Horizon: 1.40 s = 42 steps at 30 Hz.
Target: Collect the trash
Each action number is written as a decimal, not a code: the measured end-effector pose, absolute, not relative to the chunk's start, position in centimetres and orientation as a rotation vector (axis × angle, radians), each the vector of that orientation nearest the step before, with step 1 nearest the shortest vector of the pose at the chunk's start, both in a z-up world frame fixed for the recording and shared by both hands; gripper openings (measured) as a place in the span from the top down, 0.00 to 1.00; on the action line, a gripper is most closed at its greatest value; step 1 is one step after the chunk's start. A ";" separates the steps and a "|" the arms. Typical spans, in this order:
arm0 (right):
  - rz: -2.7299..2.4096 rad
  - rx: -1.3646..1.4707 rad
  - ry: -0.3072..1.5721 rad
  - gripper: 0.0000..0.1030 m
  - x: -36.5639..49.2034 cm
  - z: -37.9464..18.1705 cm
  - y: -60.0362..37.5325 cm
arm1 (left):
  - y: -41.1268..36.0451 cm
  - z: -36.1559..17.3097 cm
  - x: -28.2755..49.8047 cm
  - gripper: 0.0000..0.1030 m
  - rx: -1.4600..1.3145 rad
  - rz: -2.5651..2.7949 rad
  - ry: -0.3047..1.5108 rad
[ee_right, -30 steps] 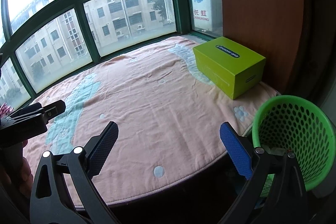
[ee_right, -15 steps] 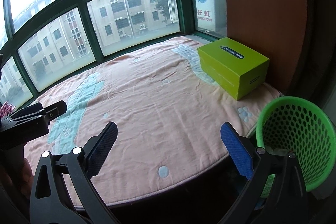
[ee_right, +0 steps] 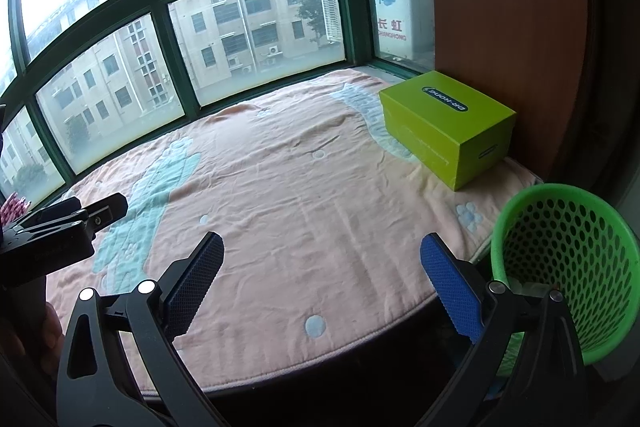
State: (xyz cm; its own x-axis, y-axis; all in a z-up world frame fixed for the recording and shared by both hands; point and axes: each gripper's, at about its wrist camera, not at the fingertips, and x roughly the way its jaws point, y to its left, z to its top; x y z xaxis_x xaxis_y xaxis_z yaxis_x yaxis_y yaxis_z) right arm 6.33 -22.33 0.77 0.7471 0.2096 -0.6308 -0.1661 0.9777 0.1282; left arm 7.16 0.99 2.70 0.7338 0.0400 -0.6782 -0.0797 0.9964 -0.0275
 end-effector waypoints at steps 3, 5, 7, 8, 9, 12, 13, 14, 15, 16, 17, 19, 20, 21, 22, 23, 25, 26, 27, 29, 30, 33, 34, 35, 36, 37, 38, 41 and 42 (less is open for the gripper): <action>0.206 0.066 0.698 0.05 6.3 0.8 -22.2 | 1.0 2.7 7.1 0.07 -0.057 0.069 0.744; 0.207 0.065 0.697 0.05 6.3 0.8 -22.3 | 1.1 2.7 7.1 0.07 -0.059 0.071 0.746; 0.206 0.066 0.698 0.05 6.3 0.7 -22.2 | 1.1 2.7 7.0 0.07 -0.058 0.073 0.745; 0.207 0.066 0.698 0.05 6.3 0.7 -22.3 | 1.1 2.7 7.0 0.07 -0.058 0.072 0.745; 0.207 0.066 0.698 0.05 6.3 0.7 -22.2 | 1.1 2.7 7.0 0.07 -0.058 0.074 0.744; 0.207 0.065 0.699 0.05 6.3 0.7 -22.3 | 1.2 2.7 7.0 0.07 -0.058 0.074 0.746; 0.209 0.066 0.700 0.05 6.3 0.7 -22.3 | 1.2 2.7 7.0 0.07 -0.058 0.074 0.746; 0.208 0.066 0.699 0.05 6.3 0.8 -22.3 | 1.2 2.7 7.0 0.07 -0.058 0.073 0.747; 0.207 0.066 0.699 0.05 6.3 0.8 -22.3 | 1.2 2.7 7.0 0.07 -0.057 0.072 0.748; 0.209 0.067 0.700 0.05 6.4 0.8 -22.3 | 1.2 2.6 7.0 0.07 -0.057 0.073 0.748; 0.210 0.068 0.701 0.05 6.4 0.8 -22.2 | 1.2 2.6 6.9 0.07 -0.057 0.073 0.748; 0.208 0.067 0.700 0.05 6.4 0.8 -22.3 | 1.2 2.6 7.0 0.07 -0.057 0.073 0.746; 0.210 0.069 0.701 0.05 6.4 0.8 -22.3 | 1.3 2.6 7.0 0.07 -0.056 0.075 0.746; 0.211 0.069 0.701 0.05 6.4 0.7 -22.3 | 1.3 2.6 7.0 0.07 -0.056 0.075 0.746; 0.210 0.070 0.701 0.05 6.3 0.7 -22.3 | 1.3 2.6 7.0 0.07 -0.057 0.073 0.746; 0.209 0.069 0.700 0.05 6.3 0.7 -22.3 | 1.3 2.6 7.0 0.07 -0.056 0.075 0.746; 0.211 0.070 0.703 0.05 6.3 0.7 -22.2 | 1.3 2.6 7.0 0.07 -0.056 0.074 0.748; 0.211 0.071 0.702 0.05 6.3 0.7 -22.3 | 1.3 2.6 7.0 0.07 -0.055 0.074 0.749; 0.210 0.071 0.702 0.05 6.3 0.7 -22.3 | 1.3 2.6 7.0 0.07 -0.056 0.073 0.749; 0.210 0.072 0.703 0.05 6.3 0.7 -22.3 | 1.3 2.6 7.0 0.07 -0.055 0.075 0.747; 0.211 0.073 0.703 0.05 6.3 0.7 -22.3 | 1.3 2.6 7.0 0.07 -0.055 0.073 0.747; 0.211 0.072 0.704 0.05 6.3 0.7 -22.3 | 1.3 2.6 7.0 0.07 -0.056 0.073 0.747; 0.212 0.073 0.705 0.05 6.3 0.7 -22.2 | 1.3 2.6 7.0 0.07 -0.056 0.074 0.747; 0.211 0.072 0.705 0.05 6.3 0.7 -22.3 | 1.3 2.6 7.0 0.07 -0.056 0.074 0.748; 0.209 0.071 0.704 0.05 6.3 0.7 -22.3 | 1.3 2.6 7.0 0.07 -0.056 0.073 0.748; 0.209 0.072 0.705 0.05 6.3 0.7 -22.3 | 1.3 2.6 7.0 0.07 -0.056 0.073 0.748; 0.212 0.073 0.707 0.05 6.3 0.7 -22.3 | 1.3 2.6 7.0 0.07 -0.057 0.071 0.749; 0.211 0.075 0.707 0.05 6.3 0.6 -22.2 | 1.2 2.6 7.1 0.07 -0.052 0.074 0.744; 0.212 0.075 0.708 0.05 6.3 0.5 -22.2 | 1.2 2.6 7.1 0.07 -0.050 0.073 0.744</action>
